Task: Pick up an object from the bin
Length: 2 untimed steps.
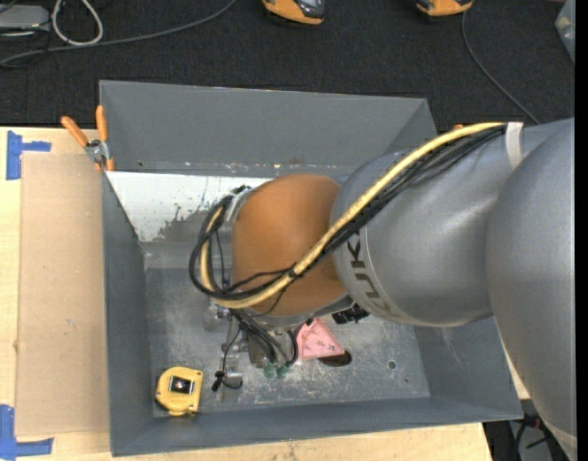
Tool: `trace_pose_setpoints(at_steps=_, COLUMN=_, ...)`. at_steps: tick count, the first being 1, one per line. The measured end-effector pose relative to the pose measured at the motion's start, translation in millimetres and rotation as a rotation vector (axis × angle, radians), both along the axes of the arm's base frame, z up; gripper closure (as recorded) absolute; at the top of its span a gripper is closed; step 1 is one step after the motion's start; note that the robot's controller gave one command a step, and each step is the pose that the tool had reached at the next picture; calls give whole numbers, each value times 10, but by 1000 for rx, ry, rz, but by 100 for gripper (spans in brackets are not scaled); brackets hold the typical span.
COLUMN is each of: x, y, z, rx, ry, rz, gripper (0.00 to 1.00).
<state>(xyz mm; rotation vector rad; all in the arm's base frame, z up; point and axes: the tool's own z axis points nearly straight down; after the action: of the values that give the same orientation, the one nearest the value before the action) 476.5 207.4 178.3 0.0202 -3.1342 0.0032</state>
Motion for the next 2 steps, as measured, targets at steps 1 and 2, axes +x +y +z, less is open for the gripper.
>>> trace_pose_setpoints(at_steps=1, x=154, y=250, z=-112, rx=6, ry=-9, rz=-16, gripper=0)
trace_pose_setpoints(at_steps=2, x=12, y=-326, z=-625, rx=-2, ry=5, rz=52, gripper=0)
